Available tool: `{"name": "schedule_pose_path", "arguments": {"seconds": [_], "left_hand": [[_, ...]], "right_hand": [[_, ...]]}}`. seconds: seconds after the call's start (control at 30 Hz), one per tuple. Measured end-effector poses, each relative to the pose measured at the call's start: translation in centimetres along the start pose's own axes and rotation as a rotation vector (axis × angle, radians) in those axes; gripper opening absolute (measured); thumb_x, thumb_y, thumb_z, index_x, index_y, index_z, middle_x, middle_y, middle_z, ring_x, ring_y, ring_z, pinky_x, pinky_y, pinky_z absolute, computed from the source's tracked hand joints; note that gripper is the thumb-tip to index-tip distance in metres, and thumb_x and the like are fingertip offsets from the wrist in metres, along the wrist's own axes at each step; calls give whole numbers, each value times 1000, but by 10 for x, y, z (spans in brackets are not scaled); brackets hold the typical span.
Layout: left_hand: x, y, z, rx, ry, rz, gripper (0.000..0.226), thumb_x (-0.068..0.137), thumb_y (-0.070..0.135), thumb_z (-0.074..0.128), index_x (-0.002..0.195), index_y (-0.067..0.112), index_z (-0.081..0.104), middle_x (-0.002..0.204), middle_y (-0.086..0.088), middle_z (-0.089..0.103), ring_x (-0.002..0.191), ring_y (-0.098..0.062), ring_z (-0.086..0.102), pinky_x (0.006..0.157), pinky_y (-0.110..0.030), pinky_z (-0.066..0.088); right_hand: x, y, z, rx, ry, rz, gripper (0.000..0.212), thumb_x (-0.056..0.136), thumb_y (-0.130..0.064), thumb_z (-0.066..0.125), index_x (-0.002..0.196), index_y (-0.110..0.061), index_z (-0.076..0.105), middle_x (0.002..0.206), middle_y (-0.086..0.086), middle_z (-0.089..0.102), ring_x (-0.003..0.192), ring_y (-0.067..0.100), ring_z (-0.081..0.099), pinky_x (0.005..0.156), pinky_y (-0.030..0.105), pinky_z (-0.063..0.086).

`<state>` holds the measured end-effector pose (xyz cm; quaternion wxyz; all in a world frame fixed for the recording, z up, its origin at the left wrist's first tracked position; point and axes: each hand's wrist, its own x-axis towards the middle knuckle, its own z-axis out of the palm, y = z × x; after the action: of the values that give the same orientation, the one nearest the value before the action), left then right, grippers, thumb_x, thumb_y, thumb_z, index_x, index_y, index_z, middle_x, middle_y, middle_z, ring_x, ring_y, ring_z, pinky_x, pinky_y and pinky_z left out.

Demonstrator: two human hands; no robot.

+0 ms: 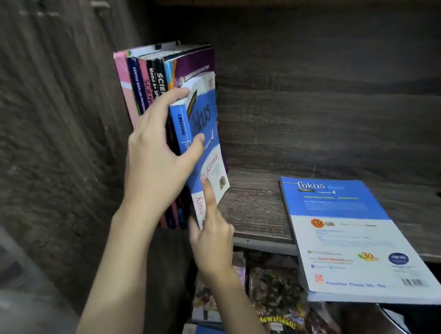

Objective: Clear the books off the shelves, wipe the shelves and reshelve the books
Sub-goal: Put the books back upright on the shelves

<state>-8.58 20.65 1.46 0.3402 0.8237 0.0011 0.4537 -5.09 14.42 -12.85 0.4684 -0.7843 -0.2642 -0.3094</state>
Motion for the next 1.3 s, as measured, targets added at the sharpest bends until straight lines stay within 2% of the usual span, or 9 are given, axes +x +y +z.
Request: {"name": "schedule_pose_path", "arguments": {"seconds": [0.13, 0.23, 0.3, 0.37, 0.43, 0.53, 0.7, 1.03, 1.3], "left_hand": [[-3, 0, 3, -10, 50, -1, 55, 79, 16, 73, 128, 24, 50, 124, 9, 39, 108, 6, 46, 91, -10, 42], [-3, -3, 5, -167, 97, -127, 61, 74, 19, 79, 125, 28, 46, 121, 5, 48, 101, 0, 55, 75, -18, 54], [-3, -3, 7, -261, 128, -189, 54, 72, 18, 81, 111, 29, 47, 113, 6, 56, 100, -2, 59, 74, -22, 56], [-1, -3, 6, -294, 139, -206, 48, 70, 18, 82, 100, 30, 47, 106, 12, 60, 98, -1, 61, 70, -12, 51], [-1, -2, 5, -300, 139, -198, 48, 69, 17, 83, 98, 29, 46, 104, 12, 61, 97, 0, 60, 67, -6, 46], [-1, -6, 7, -304, 140, -194, 47, 70, 15, 82, 103, 22, 49, 108, 3, 61, 95, -1, 60, 65, -4, 44], [-7, -19, 18, -234, 177, -195, 39, 72, 13, 80, 98, 16, 51, 103, -12, 60, 83, -14, 58, 61, -3, 42], [-16, -39, 31, -113, 248, -109, 25, 74, 1, 75, 83, 15, 57, 85, 9, 50, 72, 8, 52, 64, -1, 39], [-18, -46, 36, -63, 280, -83, 25, 77, 5, 74, 83, 19, 54, 86, 15, 47, 73, 7, 51, 69, -2, 39]], "right_hand": [[5, 7, -4, 41, -104, 49, 102, 74, -1, 70, 138, -48, 6, 132, 6, 59, 95, 34, 64, 64, 35, 46], [9, 11, -13, 103, -284, 141, 96, 82, -17, 66, 131, -63, -4, 150, -3, 39, 110, 38, 58, 82, 41, 48], [7, 22, -21, 144, -450, 151, 106, 76, -23, 70, 136, -65, -7, 156, -15, 22, 131, 24, 45, 98, 38, 45], [6, 33, -29, 172, -613, 184, 114, 70, -25, 76, 135, -67, -8, 158, -20, 8, 143, 12, 26, 110, 37, 35], [5, 43, -32, 188, -646, 245, 113, 68, -30, 82, 137, -66, -1, 158, -16, 13, 143, 10, 24, 115, 37, 28], [4, 47, -30, 189, -613, 286, 106, 69, -34, 83, 144, -55, 11, 152, -8, 35, 138, 10, 34, 114, 29, 29], [3, 48, -22, 113, -548, 302, 96, 76, -33, 78, 146, -49, 15, 145, -3, 46, 133, 19, 44, 107, 34, 38], [4, 45, -8, -138, -514, 268, 87, 87, -41, 64, 149, -46, 2, 143, -7, 46, 124, 19, 50, 92, 34, 43], [1, 49, -6, -112, -485, 281, 85, 85, -44, 65, 148, -46, 8, 140, -7, 50, 123, 19, 50, 92, 35, 45]]}}
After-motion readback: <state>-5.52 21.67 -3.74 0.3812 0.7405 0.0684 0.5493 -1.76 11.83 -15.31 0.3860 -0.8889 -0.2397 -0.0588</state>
